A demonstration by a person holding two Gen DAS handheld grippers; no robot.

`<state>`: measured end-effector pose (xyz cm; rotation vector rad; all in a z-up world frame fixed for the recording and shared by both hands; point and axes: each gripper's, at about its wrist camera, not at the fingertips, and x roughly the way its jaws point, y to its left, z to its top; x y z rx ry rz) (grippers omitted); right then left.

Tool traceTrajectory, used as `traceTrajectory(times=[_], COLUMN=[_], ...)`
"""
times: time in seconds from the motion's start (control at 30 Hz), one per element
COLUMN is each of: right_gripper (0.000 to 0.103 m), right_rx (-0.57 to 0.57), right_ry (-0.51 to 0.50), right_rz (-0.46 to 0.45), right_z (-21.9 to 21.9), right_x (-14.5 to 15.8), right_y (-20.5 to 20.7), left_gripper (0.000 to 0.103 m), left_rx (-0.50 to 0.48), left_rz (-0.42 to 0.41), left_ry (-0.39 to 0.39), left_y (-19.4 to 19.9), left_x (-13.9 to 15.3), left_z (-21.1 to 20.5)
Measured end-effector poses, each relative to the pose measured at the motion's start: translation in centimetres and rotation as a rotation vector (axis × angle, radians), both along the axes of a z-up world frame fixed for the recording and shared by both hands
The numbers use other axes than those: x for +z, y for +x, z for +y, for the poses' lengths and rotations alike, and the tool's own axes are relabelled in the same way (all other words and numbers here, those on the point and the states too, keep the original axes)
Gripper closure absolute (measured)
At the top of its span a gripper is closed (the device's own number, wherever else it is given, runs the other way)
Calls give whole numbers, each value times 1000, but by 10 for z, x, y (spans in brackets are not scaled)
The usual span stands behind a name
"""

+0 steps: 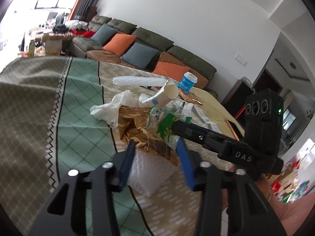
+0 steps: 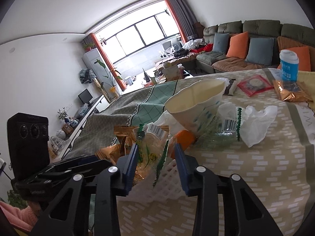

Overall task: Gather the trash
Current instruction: 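Grasp a gold wrapper with the left gripper while the right gripper grasps a plastic bag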

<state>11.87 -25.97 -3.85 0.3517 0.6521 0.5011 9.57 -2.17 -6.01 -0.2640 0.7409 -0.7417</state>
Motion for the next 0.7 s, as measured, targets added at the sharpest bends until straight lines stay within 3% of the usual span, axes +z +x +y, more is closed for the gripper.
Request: traceTrajectory(times=[0.1, 0.33, 0.7], right_gripper=[82, 88, 89], right_rx=[1, 3, 34], right_ry=[2, 22, 51], right_rz=[-5, -33, -94], right_z=[0, -3, 7], right_x=[0, 7, 28], right_y=[-2, -8, -12], left_gripper=[83, 89, 89], left_rx=[-2, 10, 94], left_rz=[12, -32, -86], left_ry=[-19, -34, -60], left_y=[4, -6, -15], left_x=[-2, 6, 22], left_z=[4, 12, 49])
